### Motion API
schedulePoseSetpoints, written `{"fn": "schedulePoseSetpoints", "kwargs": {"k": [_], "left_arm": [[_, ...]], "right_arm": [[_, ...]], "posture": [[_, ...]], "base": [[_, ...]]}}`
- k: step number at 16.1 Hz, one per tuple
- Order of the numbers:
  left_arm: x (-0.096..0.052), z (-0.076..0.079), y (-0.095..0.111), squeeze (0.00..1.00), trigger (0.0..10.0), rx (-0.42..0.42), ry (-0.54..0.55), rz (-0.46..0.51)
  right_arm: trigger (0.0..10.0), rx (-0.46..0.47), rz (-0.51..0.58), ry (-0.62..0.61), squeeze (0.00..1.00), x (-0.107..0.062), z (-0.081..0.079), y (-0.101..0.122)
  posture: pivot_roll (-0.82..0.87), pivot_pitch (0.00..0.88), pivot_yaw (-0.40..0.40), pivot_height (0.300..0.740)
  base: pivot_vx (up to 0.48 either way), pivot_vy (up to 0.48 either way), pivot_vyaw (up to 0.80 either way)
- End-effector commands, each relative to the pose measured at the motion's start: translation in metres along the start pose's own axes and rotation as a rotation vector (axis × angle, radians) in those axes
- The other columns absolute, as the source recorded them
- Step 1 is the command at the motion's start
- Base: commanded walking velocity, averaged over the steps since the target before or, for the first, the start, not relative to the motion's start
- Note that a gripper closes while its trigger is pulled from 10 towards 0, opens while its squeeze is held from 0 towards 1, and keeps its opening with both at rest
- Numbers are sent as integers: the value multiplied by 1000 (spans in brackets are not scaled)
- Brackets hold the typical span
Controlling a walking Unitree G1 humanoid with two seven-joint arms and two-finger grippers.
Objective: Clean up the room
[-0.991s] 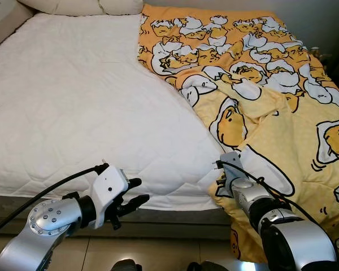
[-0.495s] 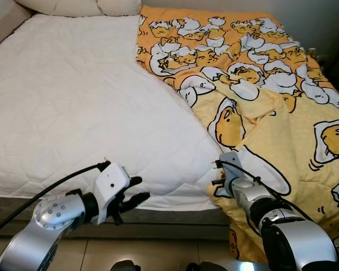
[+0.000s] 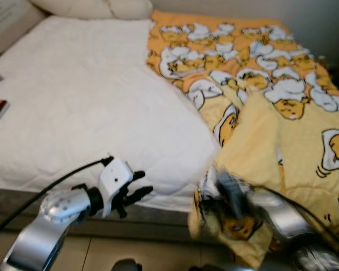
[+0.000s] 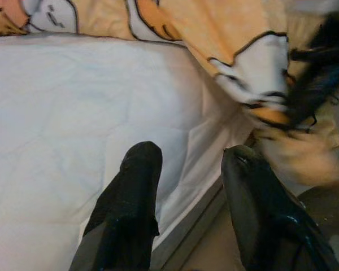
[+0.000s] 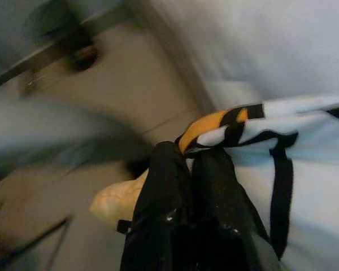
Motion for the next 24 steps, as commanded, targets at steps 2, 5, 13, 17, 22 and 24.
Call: {"fn": "schedulePoseSetpoints", "kwargs": {"k": [2,5,13,17,22,24], "left_arm": [[6,0,5,0,10000,26,-18,14],[8,-1,6,0,10000,37,-29,14],[12,-4,5,0,10000,60,-33,14],[15,-6,5,0,10000,70,-36,18],[17,-17,1,0,10000,65,40,5],[16,-19,-3,0,10000,14,98,27]], "right_arm": [[0,-99,-15,237,0,-16,-37,7],[0,-72,-77,404,0,-31,-62,-19],[10000,-61,-70,-154,1000,-6,6,-11],[10000,-68,-2,-149,1000,1,2,12],[10000,-58,13,-308,1000,3,23,23],[10000,-22,35,-574,1000,12,53,34]], "posture": [[121,0,-16,740],[123,0,-10,740],[115,0,-4,740],[107,0,0,740],[110,0,-7,740],[118,0,-7,740]], "base": [[0,0,0],[0,0,0],[0,0,0],[0,0,0],[0,0,0],[0,0,0]]}}
Point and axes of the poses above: a point about 5 cm out from each wrist's last joint towards the gripper, its own x axis pointing out of the wrist towards the gripper, its own y axis along the axis of the wrist's last joint, z = x × y, the point moved 5 cm from there along x, pointing out of the wrist towards the gripper, and after that the axes turned 5 degrees about -x, right-handed, at the moved point
